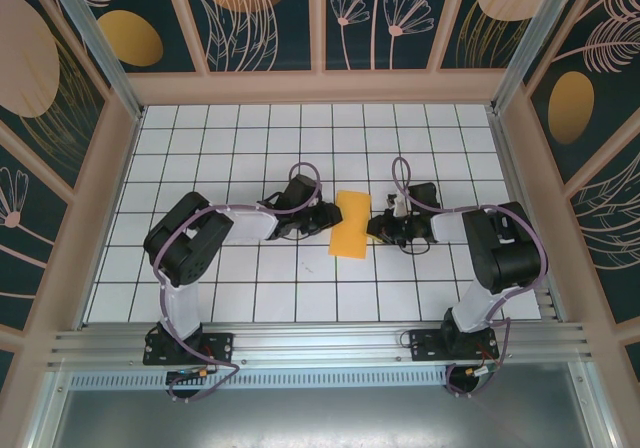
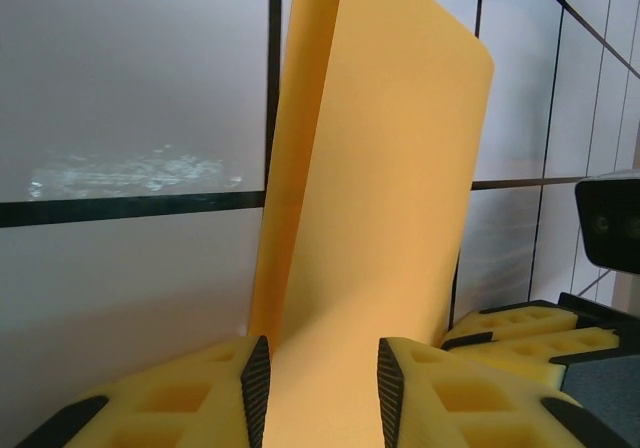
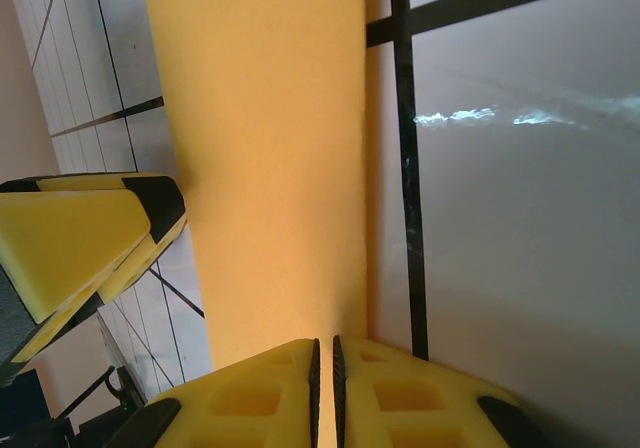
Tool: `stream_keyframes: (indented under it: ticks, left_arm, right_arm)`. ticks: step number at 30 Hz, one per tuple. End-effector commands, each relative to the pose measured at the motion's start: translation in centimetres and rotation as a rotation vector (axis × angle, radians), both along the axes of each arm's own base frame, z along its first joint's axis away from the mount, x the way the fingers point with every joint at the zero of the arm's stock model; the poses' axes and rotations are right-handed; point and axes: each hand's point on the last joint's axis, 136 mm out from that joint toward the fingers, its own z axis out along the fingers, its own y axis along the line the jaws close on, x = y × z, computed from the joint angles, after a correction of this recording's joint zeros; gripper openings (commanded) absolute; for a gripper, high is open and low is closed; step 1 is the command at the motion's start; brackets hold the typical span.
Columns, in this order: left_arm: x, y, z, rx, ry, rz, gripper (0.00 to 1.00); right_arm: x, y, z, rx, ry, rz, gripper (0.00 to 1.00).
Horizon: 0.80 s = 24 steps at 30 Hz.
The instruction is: Fold a paper plane with a square sheet of paper (pick it up from the middle)
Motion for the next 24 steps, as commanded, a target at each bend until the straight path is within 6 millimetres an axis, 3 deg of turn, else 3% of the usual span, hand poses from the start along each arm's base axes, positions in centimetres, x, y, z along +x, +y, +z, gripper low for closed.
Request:
stream_keyframes:
  ticks: [1, 17, 24]
  left_arm:
    - [-0.2, -1.1, 0.1, -0.023, 0.002, -0.04, 0.36]
    - [0.4, 0.0, 1.0, 0.006, -0.038, 0.018, 0.41]
    - [0.0, -0.8, 0.7, -0.032, -0.009, -0.011, 0.4]
  right_arm:
    - [-0.9, -0.8, -2.1, -0.045, 0.044, -0.012, 0.16]
    - [-0.7, -1.4, -2.6, -0.086, 0.052, -0.036, 0.13]
    - [-0.9, -1.6, -3.1, -0.092, 0.059, -0.042, 0.13]
